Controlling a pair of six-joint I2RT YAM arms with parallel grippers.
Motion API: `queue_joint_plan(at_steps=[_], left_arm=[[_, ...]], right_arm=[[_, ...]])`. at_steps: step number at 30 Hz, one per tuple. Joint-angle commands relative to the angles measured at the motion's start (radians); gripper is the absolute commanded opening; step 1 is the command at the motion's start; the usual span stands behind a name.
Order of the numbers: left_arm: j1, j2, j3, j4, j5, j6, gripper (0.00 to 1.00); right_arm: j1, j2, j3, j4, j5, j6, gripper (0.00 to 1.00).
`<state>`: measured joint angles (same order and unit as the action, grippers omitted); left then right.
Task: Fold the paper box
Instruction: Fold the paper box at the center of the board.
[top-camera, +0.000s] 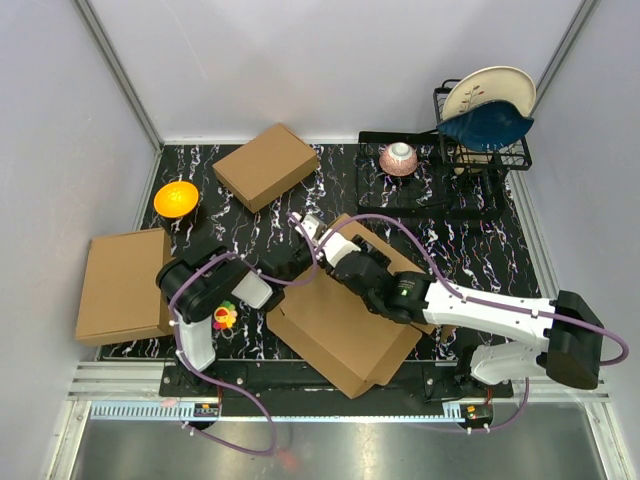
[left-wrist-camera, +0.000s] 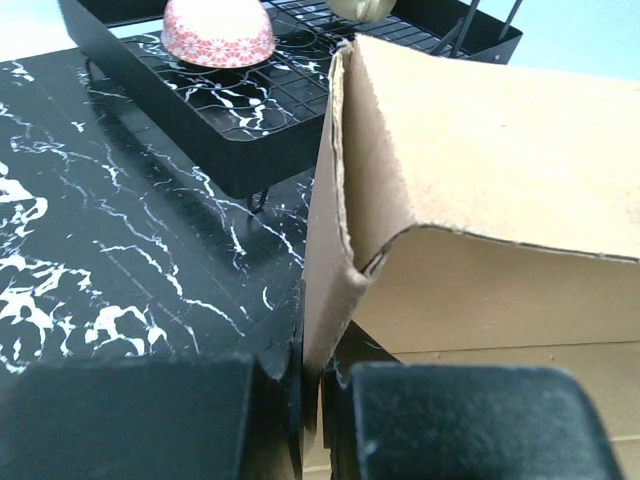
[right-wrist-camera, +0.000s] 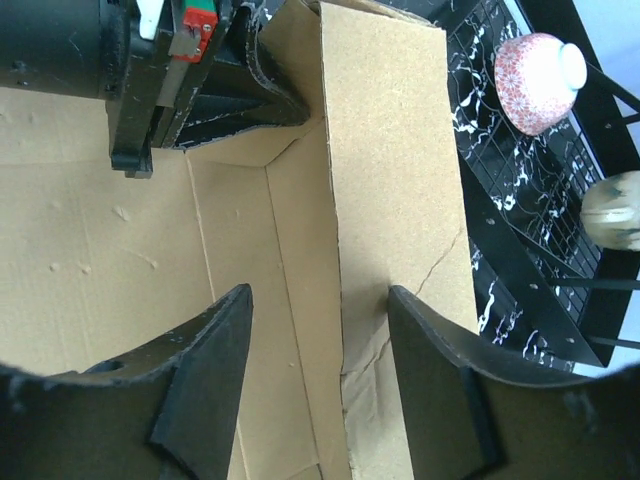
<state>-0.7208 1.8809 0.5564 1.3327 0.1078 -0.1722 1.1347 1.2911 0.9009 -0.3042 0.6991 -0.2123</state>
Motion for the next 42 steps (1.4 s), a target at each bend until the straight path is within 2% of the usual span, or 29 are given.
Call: queue_joint_plan(at_steps=[1, 2, 5, 10, 16, 19, 22, 23, 26, 31, 35, 37, 42], left_arm=[[-0.012, -0.063, -0.058, 0.326, -0.066, -0.064, 0.0], [-0.012, -0.078, -0.07, 0.319, -0.077, -0.061, 0.0], [-0.012, -0.109, -0.078, 0.281, -0.105, -0.052, 0.0], [-0.014, -0.17, -0.076, 0.182, -0.174, -0.03, 0.0], [-0.035, -0.27, -0.024, -0.038, -0.232, 0.034, 0.0], [-0.037, -0.339, 0.019, -0.244, -0.286, -0.01, 0.0], [-0.037, -0.41, 0.106, -0.586, -0.353, -0.1, 0.0], [-0.037, -0.422, 0.182, -0.806, -0.368, -0.116, 0.0], [-0.035, -0.416, 0.29, -1.095, -0.384, -0.174, 0.0], [-0.032, -0.417, 0.344, -1.289, -0.364, -0.223, 0.0], [-0.031, -0.387, 0.41, -1.487, -0.346, -0.243, 0.0], [-0.031, -0.387, 0.399, -1.517, -0.355, -0.247, 0.0], [-0.031, -0.401, 0.35, -1.532, -0.425, -0.274, 0.0]], right_arm=[[0.011, -0.004, 0.051, -0.076, -0.075, 0.053, 0.66], [0.011, -0.015, 0.071, -0.079, -0.07, 0.063, 0.71], [0.011, -0.064, 0.15, -0.082, -0.062, 0.079, 0.78], [0.011, -0.165, 0.254, -0.084, -0.036, 0.1, 0.82], [0.011, -0.272, 0.274, -0.039, 0.022, 0.105, 0.87], [0.01, -0.292, 0.267, -0.032, 0.106, 0.128, 0.88], [0.0, -0.306, 0.259, -0.023, 0.207, 0.175, 0.87], [-0.007, -0.317, 0.259, -0.023, 0.232, 0.206, 0.87], [-0.055, -0.343, 0.26, -0.018, 0.212, 0.281, 0.86], [-0.153, -0.354, 0.285, -0.004, 0.16, 0.315, 0.87], [-0.19, -0.335, 0.308, -0.053, 0.218, 0.332, 0.89], [-0.22, -0.349, 0.284, -0.081, 0.212, 0.372, 0.91], [-0.371, -0.418, 0.14, -0.124, 0.076, 0.473, 0.93]])
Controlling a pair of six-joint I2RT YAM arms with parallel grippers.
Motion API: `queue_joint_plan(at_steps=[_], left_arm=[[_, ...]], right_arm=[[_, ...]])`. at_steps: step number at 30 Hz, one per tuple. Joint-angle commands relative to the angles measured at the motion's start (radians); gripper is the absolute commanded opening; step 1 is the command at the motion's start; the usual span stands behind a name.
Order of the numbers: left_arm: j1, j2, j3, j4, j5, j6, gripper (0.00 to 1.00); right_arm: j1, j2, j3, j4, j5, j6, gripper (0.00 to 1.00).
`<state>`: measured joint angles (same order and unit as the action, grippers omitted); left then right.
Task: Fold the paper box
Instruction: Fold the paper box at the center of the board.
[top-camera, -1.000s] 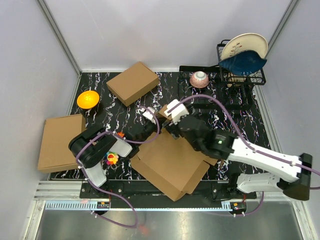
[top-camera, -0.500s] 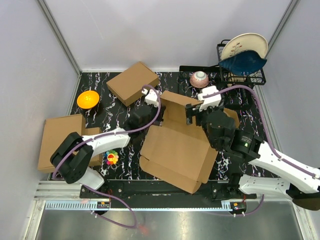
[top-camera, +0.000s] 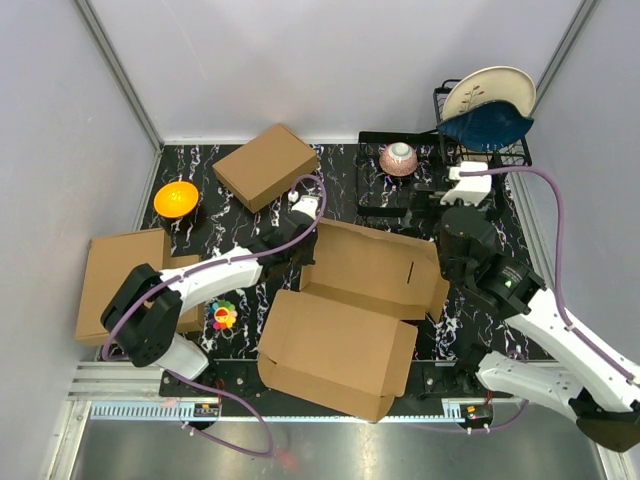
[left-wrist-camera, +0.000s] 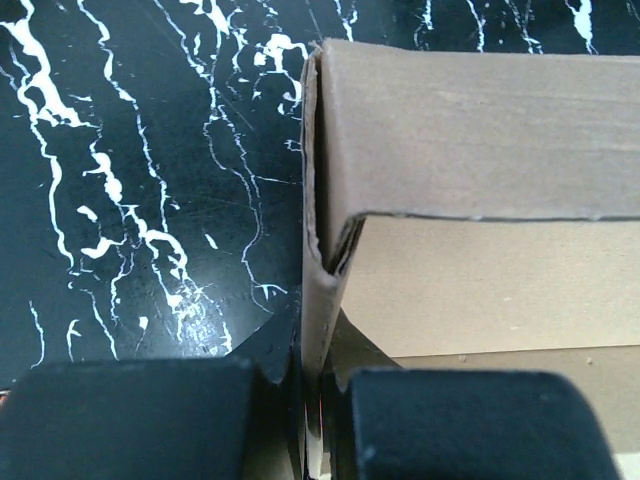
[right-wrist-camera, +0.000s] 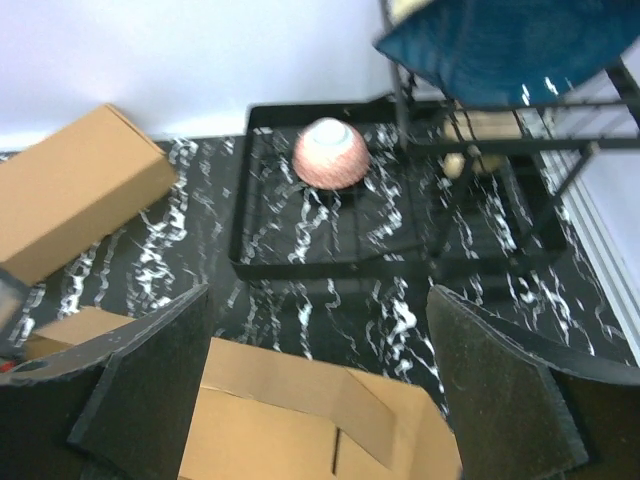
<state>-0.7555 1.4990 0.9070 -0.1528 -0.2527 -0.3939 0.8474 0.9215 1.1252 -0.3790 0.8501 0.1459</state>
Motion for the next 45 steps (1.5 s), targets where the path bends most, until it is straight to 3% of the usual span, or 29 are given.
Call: queue_joint_plan(at_steps=[1, 6, 11, 19, 27, 31, 37, 39, 42, 45], left_arm=[[0.004, -0.026, -0.017, -0.044, -0.074, -0.06, 0.0], [0.004, -0.068, -0.088, 0.004, -0.122, -0.135, 0.0], [0.004, -0.1, -0.123, 0.021, -0.164, -0.154, 0.0], [0.004, -0.105, -0.109, 0.018, -0.175, -0.131, 0.0], [0.004, -0.117, -0.112, 0.009, -0.175, -0.137, 0.0], [0.002, -0.118, -0.115, 0.012, -0.175, -0.146, 0.0], [0.001, -0.114, -0.111, 0.016, -0.178, -0.149, 0.0], [0.001, -0.114, -0.108, 0.016, -0.184, -0.151, 0.0], [0.001, -0.12, -0.106, 0.01, -0.203, -0.155, 0.0], [0.001, -0.125, -0.097, -0.007, -0.223, -0.155, 0.0]], right_arm=[[-0.096, -0.047, -0.1, -0.064, -0.103, 0.154, 0.92], [-0.123, -0.047, -0.211, -0.086, -0.169, 0.215, 0.83], [-0.122, -0.029, -0.265, -0.08, -0.16, 0.204, 0.83], [-0.123, 0.051, -0.245, -0.052, -0.114, 0.123, 0.82], [-0.122, 0.129, -0.251, -0.02, -0.148, 0.116, 0.73], [-0.123, 0.172, -0.251, 0.005, -0.203, 0.162, 0.6], [-0.122, 0.122, -0.284, 0.058, -0.371, 0.244, 0.5], [-0.122, 0.093, -0.272, 0.036, -0.372, 0.247, 0.57], [-0.123, 0.008, -0.222, -0.037, -0.303, 0.216, 0.78], [-0.122, -0.084, -0.174, -0.122, -0.17, 0.179, 0.82]])
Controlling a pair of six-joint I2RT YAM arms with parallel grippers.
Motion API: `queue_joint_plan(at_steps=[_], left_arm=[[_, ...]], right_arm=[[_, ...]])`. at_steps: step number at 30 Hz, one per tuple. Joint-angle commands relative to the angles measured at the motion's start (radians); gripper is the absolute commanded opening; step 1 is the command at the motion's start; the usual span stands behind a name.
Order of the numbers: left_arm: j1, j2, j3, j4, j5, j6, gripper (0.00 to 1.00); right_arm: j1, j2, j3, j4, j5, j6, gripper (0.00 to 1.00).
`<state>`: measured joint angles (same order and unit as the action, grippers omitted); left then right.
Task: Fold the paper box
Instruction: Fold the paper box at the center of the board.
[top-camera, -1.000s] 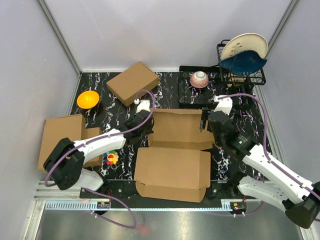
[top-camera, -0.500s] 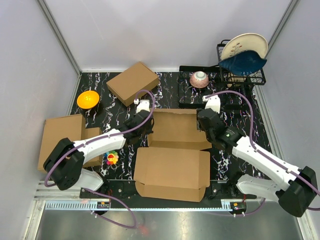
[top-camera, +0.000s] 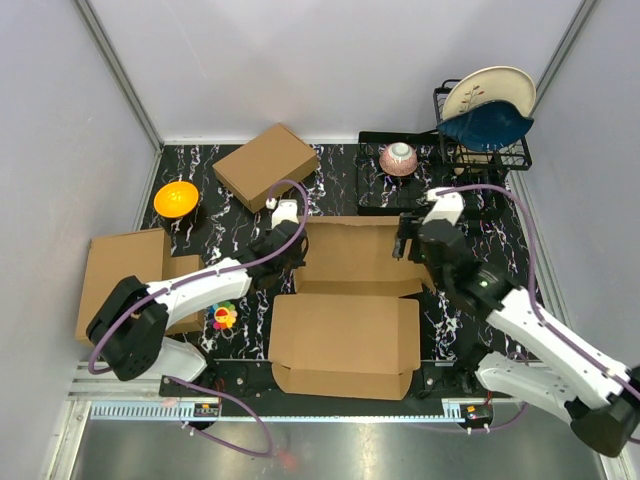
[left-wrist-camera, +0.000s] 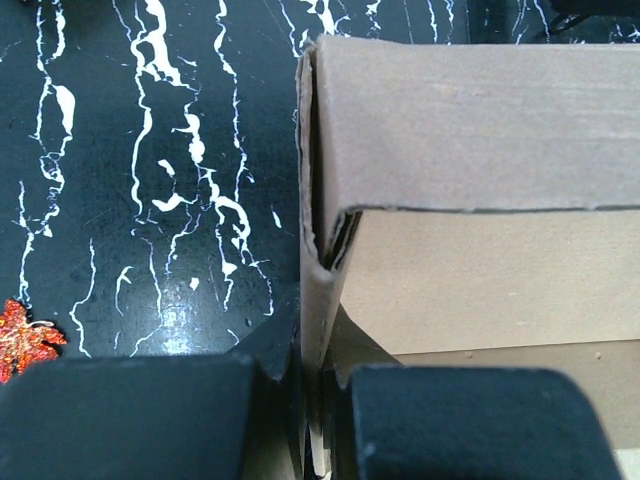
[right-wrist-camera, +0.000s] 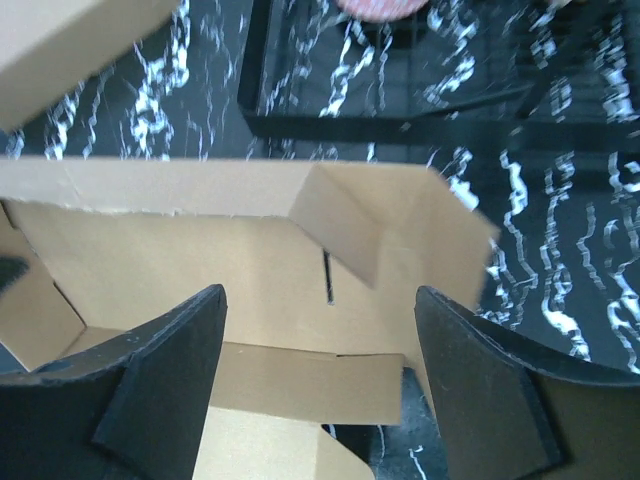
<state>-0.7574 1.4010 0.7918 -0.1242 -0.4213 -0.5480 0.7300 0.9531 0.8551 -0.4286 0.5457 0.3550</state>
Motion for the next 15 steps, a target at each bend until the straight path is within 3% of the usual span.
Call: queue_joint_plan(at_steps=[1, 6, 10, 15], left_arm=[[0.003, -0.027, 0.023, -0.041, -0.062, -0.001, 0.0], [0.003, -0.033, 0.023, -0.051, -0.074, -0.012, 0.0], [0.003, -0.048, 0.018, -0.051, -0.086, -0.018, 0.0], [0.003, -0.08, 0.015, -0.052, -0.096, -0.013, 0.0]], right_arm=[[-0.006, -0.122, 0.114, -0.126, 0.158, -0.034, 0.82], [-0.006, -0.108, 0.098, -0.28, 0.212, 0.068, 0.79], [-0.004, -0.132, -0.017, -0.279, 0.209, 0.157, 0.73], [-0.004, -0.059, -0.036, -0.259, 0.215, 0.202, 0.71]])
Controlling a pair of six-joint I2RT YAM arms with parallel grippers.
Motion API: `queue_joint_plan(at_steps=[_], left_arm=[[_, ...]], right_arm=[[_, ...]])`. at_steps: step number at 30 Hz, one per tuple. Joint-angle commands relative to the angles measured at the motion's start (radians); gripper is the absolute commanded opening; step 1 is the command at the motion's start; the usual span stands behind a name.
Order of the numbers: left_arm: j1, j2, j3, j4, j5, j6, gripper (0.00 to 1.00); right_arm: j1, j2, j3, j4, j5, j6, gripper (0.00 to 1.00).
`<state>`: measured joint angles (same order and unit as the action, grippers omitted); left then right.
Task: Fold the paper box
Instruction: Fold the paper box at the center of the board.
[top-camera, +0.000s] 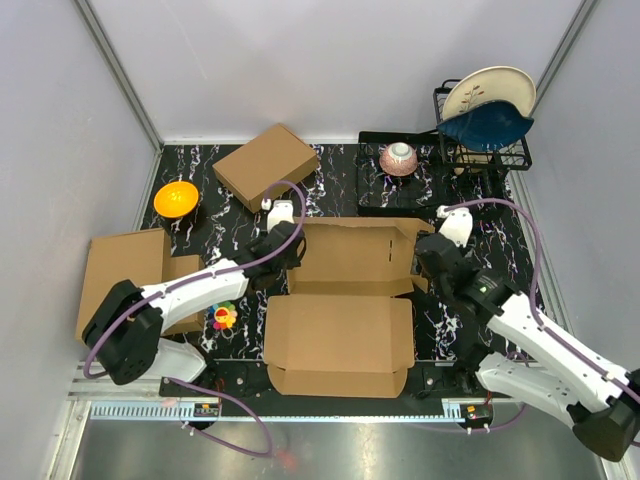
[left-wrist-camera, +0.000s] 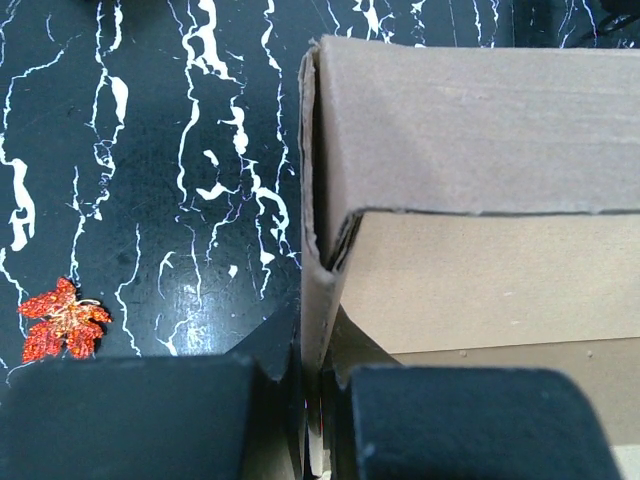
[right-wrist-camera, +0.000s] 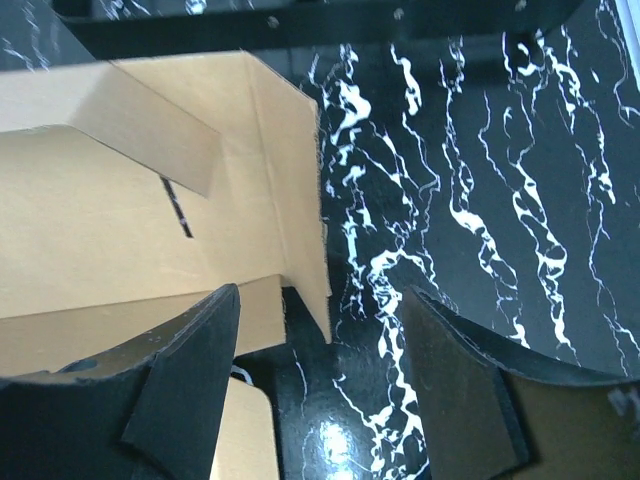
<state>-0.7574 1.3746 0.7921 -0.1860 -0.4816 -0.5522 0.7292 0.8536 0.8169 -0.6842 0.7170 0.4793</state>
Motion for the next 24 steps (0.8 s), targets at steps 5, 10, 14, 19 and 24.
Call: queue_joint_plan(at_steps=[5, 10, 14, 19, 24], left_arm=[[0.001, -0.055, 0.012, 0.011, -0.032, -0.009, 0.0], [-0.002, -0.058, -0.004, 0.022, -0.037, -0.008, 0.0], [-0.007, -0.066, -0.022, 0.037, -0.046, -0.005, 0.0], [-0.023, -0.069, -0.05, 0.097, -0.089, 0.014, 0.0], [-0.062, -0.066, -0.097, 0.183, -0.15, 0.038, 0.0]], right_arm=[[-0.013, 0.087, -0.038, 0.046, 0.032, 0.116, 0.71], [-0.076, 0.117, -0.091, 0.148, -0.028, 0.124, 0.65], [-0.138, 0.139, -0.105, 0.221, -0.083, 0.099, 0.53], [-0.146, 0.121, -0.113, 0.304, -0.149, 0.082, 0.35], [-0.146, 0.09, -0.117, 0.337, -0.224, 0.082, 0.18]])
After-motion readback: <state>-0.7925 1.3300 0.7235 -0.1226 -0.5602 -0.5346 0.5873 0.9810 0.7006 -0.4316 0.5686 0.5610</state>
